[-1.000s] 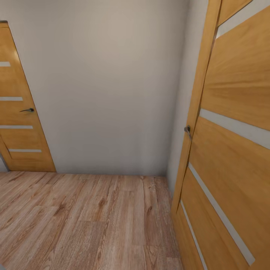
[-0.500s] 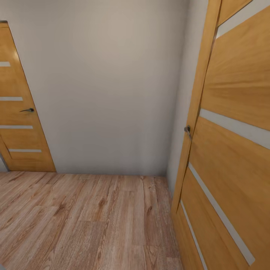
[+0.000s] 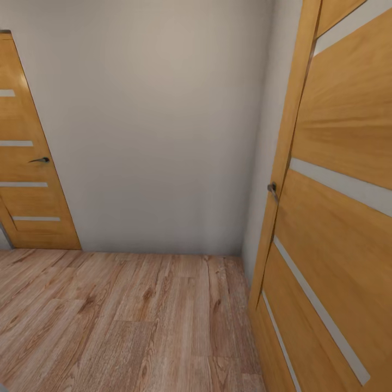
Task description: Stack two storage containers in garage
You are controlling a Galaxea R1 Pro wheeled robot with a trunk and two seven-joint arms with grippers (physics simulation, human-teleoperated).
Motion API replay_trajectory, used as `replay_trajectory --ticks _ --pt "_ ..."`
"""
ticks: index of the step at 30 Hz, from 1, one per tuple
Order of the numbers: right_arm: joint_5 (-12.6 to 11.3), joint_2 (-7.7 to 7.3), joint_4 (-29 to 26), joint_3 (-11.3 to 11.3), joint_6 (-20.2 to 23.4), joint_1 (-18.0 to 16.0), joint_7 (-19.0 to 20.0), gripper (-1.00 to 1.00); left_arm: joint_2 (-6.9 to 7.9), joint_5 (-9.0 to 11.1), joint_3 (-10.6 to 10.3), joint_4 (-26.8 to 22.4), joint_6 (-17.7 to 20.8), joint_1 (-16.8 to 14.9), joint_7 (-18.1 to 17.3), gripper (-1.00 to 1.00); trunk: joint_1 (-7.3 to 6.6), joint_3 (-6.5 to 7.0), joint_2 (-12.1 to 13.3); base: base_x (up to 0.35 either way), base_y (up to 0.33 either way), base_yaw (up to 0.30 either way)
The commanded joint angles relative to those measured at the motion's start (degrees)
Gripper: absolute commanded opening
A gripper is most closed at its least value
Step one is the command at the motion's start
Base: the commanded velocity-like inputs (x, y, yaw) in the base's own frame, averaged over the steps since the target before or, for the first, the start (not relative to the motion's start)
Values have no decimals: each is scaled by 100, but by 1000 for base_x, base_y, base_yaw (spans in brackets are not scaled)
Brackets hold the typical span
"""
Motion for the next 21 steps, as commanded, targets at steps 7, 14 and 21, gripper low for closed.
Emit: replay_trajectory --ticks 7,14,21 --pt "-46 8 8 55 -11 183 -5 100 -1 45 13 -7 -8 3 -7 100 0 -4 -3 0 0 0" --pt "-45 8 8 56 1 213 2 100 -1 47 18 -7 -8 3 -7 100 0 -4 -3 0 0 0" --pt "-45 2 8 54 5 216 3 100 -1 53 16 -7 -8 3 -7 100 0 -4 -3 0 0 0"
